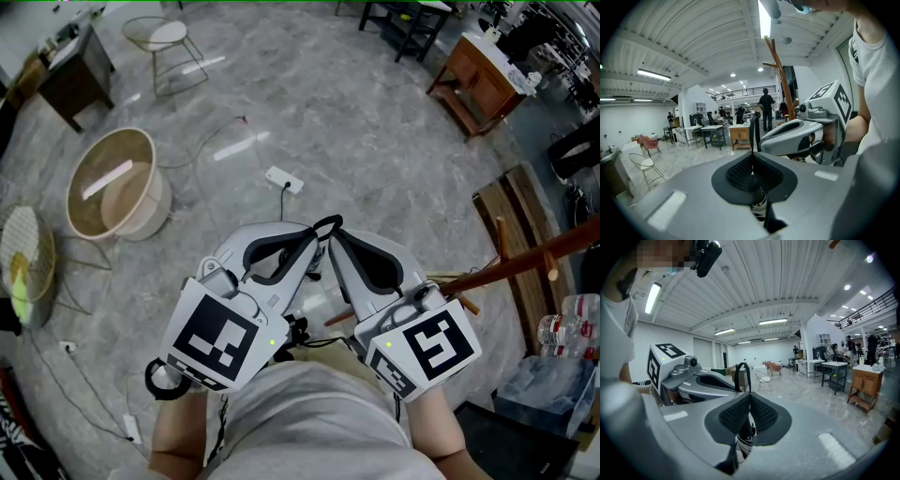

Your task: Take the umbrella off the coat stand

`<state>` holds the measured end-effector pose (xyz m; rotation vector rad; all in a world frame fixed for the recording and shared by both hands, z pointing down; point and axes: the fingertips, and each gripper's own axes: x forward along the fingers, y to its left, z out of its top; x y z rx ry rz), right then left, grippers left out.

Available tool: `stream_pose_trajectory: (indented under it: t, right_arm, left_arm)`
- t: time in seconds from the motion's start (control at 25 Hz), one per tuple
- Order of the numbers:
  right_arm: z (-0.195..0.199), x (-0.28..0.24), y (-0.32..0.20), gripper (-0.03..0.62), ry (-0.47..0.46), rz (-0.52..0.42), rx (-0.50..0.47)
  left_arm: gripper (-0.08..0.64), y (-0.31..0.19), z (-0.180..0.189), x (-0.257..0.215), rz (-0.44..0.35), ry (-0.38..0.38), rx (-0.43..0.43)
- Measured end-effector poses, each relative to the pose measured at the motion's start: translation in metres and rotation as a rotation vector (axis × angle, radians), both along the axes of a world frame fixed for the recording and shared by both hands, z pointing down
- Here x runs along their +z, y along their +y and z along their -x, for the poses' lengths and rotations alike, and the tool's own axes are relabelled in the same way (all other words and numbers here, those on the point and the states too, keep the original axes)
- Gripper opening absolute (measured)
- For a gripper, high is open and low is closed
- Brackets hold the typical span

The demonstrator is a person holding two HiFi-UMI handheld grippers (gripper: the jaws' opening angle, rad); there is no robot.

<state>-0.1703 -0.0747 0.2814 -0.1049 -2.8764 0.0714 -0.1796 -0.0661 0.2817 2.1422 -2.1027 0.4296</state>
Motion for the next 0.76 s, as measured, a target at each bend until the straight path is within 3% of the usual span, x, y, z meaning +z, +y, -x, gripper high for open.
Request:
stream_pose_trajectory:
  t: [0.76]
  right_arm:
    - [0.0019, 0.0015, -0.0008, 0.003, 0.001, 0.002, -0.002]
  left_arm:
    - [0.021, -0.0006, 0.0026, 0.0014, 0.004, 0.001, -0.005]
